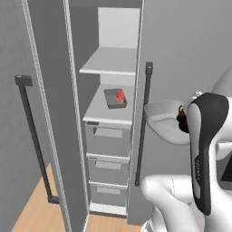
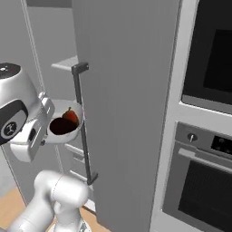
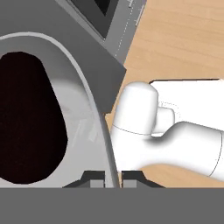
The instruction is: Take the meat container that has the steak and place it on the second highest rack of the freezer. Then take the vegetable container that has the avocado and bell pepper and place it on the highest rack of the freezer.
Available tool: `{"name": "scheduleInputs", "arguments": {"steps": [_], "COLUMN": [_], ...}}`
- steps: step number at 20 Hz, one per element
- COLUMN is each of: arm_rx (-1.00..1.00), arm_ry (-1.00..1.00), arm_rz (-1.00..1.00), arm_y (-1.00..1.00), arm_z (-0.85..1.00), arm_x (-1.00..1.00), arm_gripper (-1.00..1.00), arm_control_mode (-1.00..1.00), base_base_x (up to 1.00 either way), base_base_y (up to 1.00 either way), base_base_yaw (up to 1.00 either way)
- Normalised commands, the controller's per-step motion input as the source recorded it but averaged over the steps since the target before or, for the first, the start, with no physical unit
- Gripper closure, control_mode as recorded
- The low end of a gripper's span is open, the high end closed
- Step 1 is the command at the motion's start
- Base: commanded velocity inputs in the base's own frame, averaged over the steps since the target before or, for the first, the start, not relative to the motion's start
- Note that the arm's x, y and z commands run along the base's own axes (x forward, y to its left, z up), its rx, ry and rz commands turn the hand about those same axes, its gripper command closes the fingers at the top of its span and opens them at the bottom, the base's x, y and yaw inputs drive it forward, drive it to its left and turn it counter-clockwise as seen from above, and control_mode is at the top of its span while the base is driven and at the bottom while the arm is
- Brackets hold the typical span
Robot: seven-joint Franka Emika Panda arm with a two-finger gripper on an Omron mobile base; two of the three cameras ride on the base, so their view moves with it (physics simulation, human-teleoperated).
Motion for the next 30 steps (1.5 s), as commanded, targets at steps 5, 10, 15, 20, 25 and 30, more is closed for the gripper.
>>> {"name": "scheduleInputs", "arguments": {"steps": [5, 10, 15, 20, 25, 30], "arm_rx": [0.0, 0.0, 0.0, 0.0, 0.0, 0.0], "arm_ry": [0.0, 0.0, 0.0, 0.0, 0.0, 0.0], "arm_rz": [0.0, 0.0, 0.0, 0.0, 0.0, 0.0], "arm_y": [0.0, 0.0, 0.0, 0.0, 0.0, 0.0], "arm_z": [0.0, 0.0, 0.0, 0.0, 0.0, 0.0], "arm_x": [0.0, 0.0, 0.0, 0.0, 0.0, 0.0], "arm_gripper": [1.0, 1.0, 1.0, 1.0, 1.0, 1.0], "arm_control_mode": [1.0, 1.0, 1.0, 1.0, 1.0, 1.0], "base_base_x": [0.55, 0.31, 0.04, 0.1, 0.05, 0.19], "base_base_y": [0.05, 0.07, 0.18, 0.47, 0.61, 0.5], "base_base_yaw": [-0.27, -0.18, -0.13, -0.1, -0.08, -0.1]}}
